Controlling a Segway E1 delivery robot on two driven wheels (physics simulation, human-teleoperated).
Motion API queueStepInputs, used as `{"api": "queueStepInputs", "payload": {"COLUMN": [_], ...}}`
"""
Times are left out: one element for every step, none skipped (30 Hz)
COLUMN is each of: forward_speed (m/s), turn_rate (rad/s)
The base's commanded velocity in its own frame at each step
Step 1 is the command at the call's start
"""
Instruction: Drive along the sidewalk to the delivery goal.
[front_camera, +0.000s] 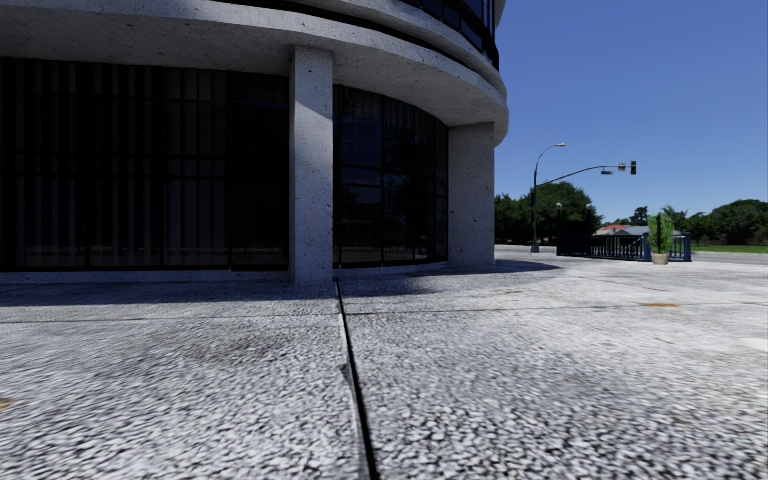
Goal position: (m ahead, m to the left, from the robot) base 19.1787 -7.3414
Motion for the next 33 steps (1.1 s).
{"api": "queueStepInputs", "payload": {"forward_speed": [0.00,0.00,0.00,0.00,0.00,0.00,0.00,0.00,0.00,0.00,0.00,0.00,0.00,0.00,0.00,0.00,0.00,0.00,0.00,0.00,0.00,0.00,0.00,0.00,0.00,0.00,0.00,0.00,0.00,0.00,0.09,0.09,0.32], "turn_rate": [0.00,0.00,0.00,0.00,0.00,0.00,0.00,0.00,0.00,0.00,0.00,0.00,0.00,0.00,0.00,0.00,0.00,0.00,0.00,0.00,0.00,0.00,0.00,0.00,0.00,0.00,0.00,0.00,0.00,0.00,0.00,0.00,0.00]}}
